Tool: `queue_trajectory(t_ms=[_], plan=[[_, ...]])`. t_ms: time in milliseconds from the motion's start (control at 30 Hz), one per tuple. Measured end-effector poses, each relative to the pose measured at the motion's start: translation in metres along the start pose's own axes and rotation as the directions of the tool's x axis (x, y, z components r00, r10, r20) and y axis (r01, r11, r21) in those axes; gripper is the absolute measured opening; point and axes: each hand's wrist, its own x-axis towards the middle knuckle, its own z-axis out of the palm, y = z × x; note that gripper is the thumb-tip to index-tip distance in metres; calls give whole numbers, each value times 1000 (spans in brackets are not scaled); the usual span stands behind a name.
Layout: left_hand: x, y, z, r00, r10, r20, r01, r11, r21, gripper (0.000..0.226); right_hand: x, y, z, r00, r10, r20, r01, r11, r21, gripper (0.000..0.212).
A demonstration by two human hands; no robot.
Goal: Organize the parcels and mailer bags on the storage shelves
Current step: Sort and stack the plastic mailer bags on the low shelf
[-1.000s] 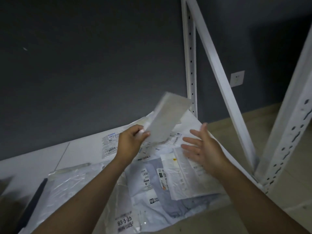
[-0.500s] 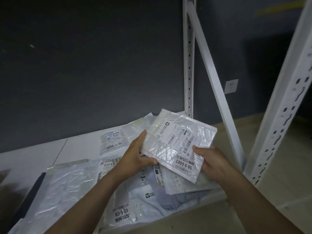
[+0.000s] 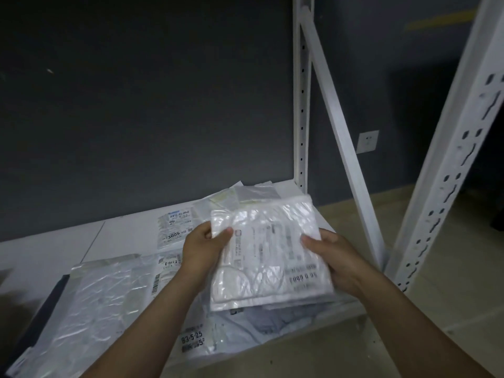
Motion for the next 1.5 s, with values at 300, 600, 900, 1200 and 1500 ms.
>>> queue_trajectory(t_ms=[300, 600, 900, 1200, 1500], plan=[[-37, -11, 45, 981, -176, 77, 192, 888, -419, 27, -3, 2, 6, 997, 14, 78, -27, 985, 171, 24], [-41, -14, 29, 950, -173, 259, 197, 978, -68, 23, -8, 7, -15, 997, -24, -74, 15, 992, -123, 23], [-37, 0, -67, 968, -78, -236, 148, 945, 293, 27, 5, 46, 48, 976, -72, 208, 219, 417, -882, 84], [-50, -16, -114, 965, -148, -215, 237, 839, 489, 33, -11, 70, 55, 963, 11, 268, 268, -44, -962, 85], [-70, -25, -70, 980, -197, 1, 182, 909, 376, 37, -14, 50, 50, 905, -423, -42, 116, 342, -933, 38]])
